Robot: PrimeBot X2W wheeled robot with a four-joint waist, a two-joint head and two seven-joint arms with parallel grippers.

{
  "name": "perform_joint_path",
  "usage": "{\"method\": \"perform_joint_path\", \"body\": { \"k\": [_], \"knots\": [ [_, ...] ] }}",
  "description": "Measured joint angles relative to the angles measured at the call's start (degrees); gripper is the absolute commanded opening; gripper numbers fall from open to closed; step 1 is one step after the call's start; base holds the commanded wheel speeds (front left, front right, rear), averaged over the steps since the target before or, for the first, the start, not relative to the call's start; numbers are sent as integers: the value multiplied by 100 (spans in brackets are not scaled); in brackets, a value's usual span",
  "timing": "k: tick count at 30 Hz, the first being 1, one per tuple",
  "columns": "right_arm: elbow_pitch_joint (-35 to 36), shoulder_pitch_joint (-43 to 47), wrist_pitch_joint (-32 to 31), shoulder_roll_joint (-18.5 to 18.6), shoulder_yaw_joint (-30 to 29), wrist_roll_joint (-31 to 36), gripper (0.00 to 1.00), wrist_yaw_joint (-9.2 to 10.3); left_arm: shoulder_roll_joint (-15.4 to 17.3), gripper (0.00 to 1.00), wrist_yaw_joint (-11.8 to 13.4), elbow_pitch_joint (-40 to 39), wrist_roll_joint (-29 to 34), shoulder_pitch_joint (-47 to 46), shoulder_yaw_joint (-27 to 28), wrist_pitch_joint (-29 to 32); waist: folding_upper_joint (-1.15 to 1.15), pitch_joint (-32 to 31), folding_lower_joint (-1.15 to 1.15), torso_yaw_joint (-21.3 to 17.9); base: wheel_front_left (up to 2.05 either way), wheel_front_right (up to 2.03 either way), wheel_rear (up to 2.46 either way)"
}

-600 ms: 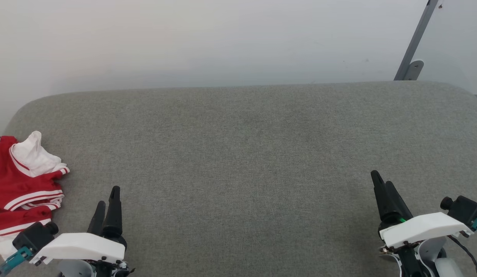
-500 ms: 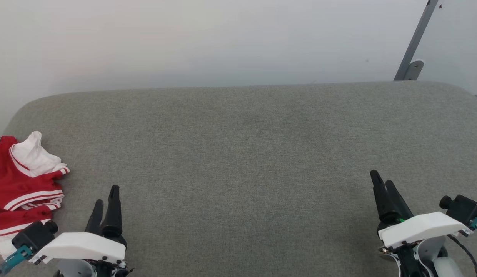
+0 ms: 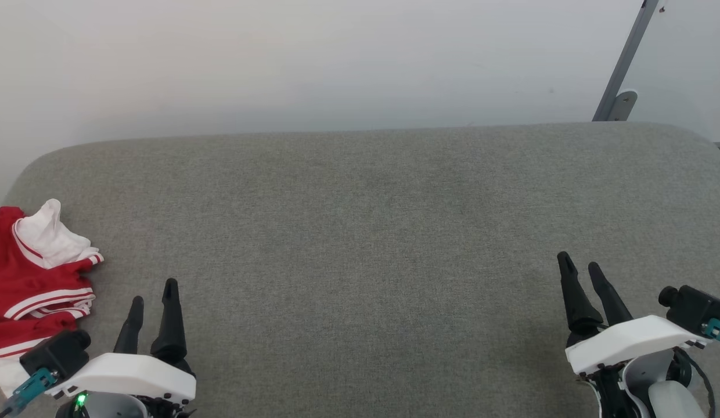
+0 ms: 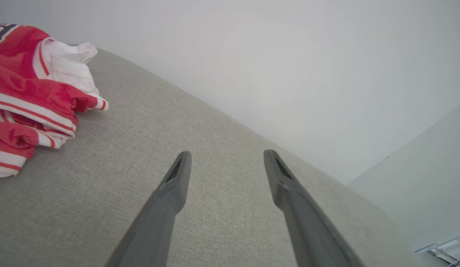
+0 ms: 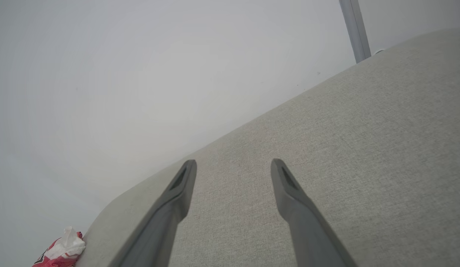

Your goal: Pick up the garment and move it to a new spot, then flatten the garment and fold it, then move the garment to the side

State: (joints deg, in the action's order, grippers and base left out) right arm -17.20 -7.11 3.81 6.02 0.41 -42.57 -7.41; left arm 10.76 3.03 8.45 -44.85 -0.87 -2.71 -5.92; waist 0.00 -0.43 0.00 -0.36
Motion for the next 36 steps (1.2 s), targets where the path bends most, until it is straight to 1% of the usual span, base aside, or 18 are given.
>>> {"method": "perform_joint_path", "body": {
  "k": [7, 17, 18, 36],
  "knots": [
    [3, -43, 124, 19, 13, 499, 100, 0, 26, 100, 97, -110, 552, 29, -65, -119, 0, -3, 0, -3, 0, 0, 0],
    [13, -56, 261, 27, 20, 1134, 100, 0, 54, 100, 163, -279, 1172, 119, -133, -269, 0, -21, 0, -3, 0, 0, 0],
    [16, -57, 292, 31, 24, 1278, 100, 0, 56, 100, 179, -318, 1321, 120, -154, -279, 0, -23, 0, -3, 0, 0, 0],
    [22, -113, 527, 36, 43, 2283, 100, -1, 69, 100, 260, -486, 2290, 243, -298, -528, 0, -58, 0, 1, 0, 0, 0]
  ]
}}
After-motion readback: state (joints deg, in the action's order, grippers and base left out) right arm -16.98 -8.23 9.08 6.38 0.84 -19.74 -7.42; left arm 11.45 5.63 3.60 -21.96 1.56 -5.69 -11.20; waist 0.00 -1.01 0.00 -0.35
